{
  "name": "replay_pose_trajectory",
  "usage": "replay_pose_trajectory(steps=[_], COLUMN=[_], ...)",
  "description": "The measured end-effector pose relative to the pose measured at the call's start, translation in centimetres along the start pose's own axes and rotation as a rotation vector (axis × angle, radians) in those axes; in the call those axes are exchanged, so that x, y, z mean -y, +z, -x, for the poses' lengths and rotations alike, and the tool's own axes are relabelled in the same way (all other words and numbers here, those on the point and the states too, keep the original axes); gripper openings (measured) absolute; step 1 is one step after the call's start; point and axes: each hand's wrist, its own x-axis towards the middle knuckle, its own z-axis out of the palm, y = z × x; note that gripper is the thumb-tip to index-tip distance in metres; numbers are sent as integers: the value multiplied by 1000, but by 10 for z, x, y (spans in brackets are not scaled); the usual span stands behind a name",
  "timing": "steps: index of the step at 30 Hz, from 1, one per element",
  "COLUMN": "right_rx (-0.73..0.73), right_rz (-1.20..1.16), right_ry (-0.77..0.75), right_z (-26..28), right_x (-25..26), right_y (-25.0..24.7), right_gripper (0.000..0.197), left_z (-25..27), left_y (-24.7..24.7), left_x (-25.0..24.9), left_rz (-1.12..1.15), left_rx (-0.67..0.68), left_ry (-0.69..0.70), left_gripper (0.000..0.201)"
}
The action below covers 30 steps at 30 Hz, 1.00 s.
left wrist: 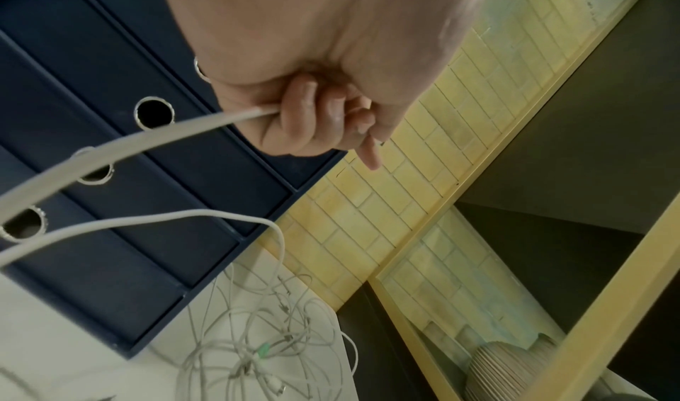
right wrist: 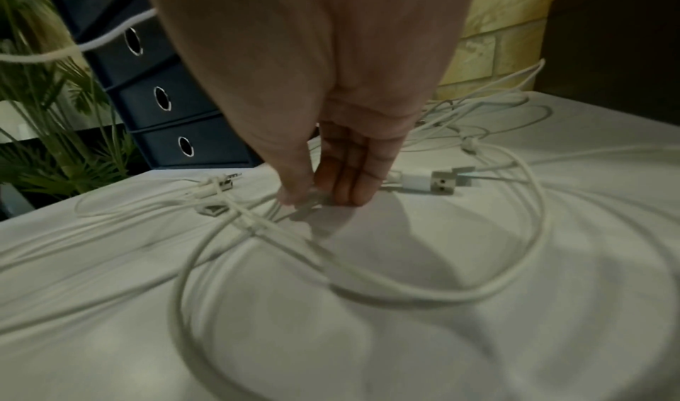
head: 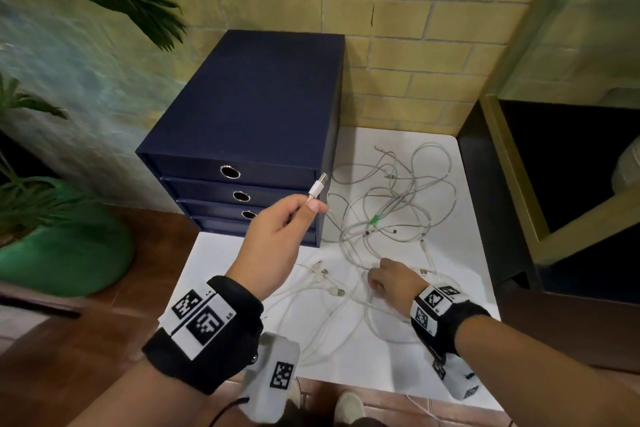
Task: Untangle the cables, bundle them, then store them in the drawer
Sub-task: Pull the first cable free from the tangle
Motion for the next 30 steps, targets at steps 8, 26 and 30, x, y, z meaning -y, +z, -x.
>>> replay_pose_trajectory(steps=[8, 26, 30], right_rx=[-185, -339, -333], right_rz=[-436, -1332, -1297], right_ry=[135, 49, 48], right_z=[24, 40, 41], right_x=[18, 60, 66], right_y=[-43, -114, -123], right_gripper=[7, 34, 45], left_z=[1, -15, -13], left_y=[16, 27, 27], left_x=[14, 4, -1], left_rz=[56, 186, 176], left_rx=[47, 50, 60], left_ry=[-16, -70, -74], left_gripper=[24, 30, 30])
